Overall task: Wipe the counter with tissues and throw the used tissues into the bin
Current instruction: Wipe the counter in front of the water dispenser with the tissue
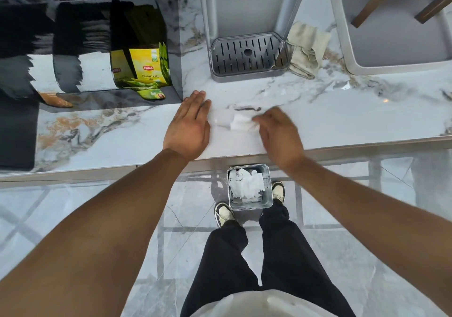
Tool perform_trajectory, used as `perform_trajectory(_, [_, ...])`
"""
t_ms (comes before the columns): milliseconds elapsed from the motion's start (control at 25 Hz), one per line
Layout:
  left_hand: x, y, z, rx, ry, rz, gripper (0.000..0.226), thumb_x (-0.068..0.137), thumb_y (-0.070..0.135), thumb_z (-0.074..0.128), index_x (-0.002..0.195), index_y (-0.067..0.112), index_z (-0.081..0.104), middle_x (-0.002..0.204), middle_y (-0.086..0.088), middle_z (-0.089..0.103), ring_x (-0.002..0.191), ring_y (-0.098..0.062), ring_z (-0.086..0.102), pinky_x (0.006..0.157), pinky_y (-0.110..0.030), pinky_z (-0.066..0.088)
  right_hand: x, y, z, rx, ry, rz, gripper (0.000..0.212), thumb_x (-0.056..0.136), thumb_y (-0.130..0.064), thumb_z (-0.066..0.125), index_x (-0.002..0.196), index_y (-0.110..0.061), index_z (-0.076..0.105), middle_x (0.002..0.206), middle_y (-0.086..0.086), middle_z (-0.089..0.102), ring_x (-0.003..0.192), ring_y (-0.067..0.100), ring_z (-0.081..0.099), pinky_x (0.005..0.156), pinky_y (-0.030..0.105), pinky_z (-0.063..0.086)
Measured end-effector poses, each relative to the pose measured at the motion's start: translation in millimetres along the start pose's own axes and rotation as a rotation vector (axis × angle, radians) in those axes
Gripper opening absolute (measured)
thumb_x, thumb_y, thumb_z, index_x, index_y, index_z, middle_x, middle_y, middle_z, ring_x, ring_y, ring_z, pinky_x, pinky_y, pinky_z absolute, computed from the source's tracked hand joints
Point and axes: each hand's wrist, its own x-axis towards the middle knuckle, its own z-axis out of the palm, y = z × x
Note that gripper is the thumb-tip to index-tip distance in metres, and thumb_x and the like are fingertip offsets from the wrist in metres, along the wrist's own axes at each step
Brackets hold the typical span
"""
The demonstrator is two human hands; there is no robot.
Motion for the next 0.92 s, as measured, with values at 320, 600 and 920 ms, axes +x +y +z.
perform_trajectory(320, [-0.1, 1.2, 0.1, -0.014, 0.008, -0.007, 0.050, 0.098, 0.018, 0.035, 0.143, -0.001, 0.046, 0.156, -0.019, 0.038, 0.148, -0.035, 0.029, 0.123, -0.045, 0.023, 76.8, -22.6, 10.8, 0.138, 0.059, 0.113, 0.027, 0.096, -0.010, 0.049, 0.114, -0.004, 0.068, 0.094, -0.004, 0.055, 0.088, 0.017, 0.055, 0.077, 0.016, 0.045])
perform_trajectory(600, [0.3, -0.5, 0.9, -0.025, 0.011, -0.040, 0.050, 0.098, 0.016, 0.037, 0.143, -0.004, 0.044, 0.155, -0.019, 0.040, 0.148, -0.033, 0.031, 0.123, -0.042, 0.023, 91.3, -22.9, 23.6, -0.040, -0.094, -0.163, 0.034, 0.086, 0.013, 0.055, 0.111, -0.003, 0.073, 0.105, 0.016, 0.063, 0.098, 0.034, 0.058, 0.088, 0.039, 0.050])
perform_trajectory(920, [0.0, 0.9, -2.5, -0.026, -0.012, -0.023, 0.049, 0.096, 0.012, 0.042, 0.141, -0.007, 0.047, 0.156, -0.022, 0.038, 0.148, -0.036, 0.030, 0.122, -0.047, 0.025, 28.7, -10.6, -5.4, 0.226, -0.384, -0.480, 0.024, 0.083, 0.006, 0.063, 0.093, -0.010, 0.078, 0.092, 0.006, 0.067, 0.084, 0.021, 0.064, 0.080, 0.031, 0.054])
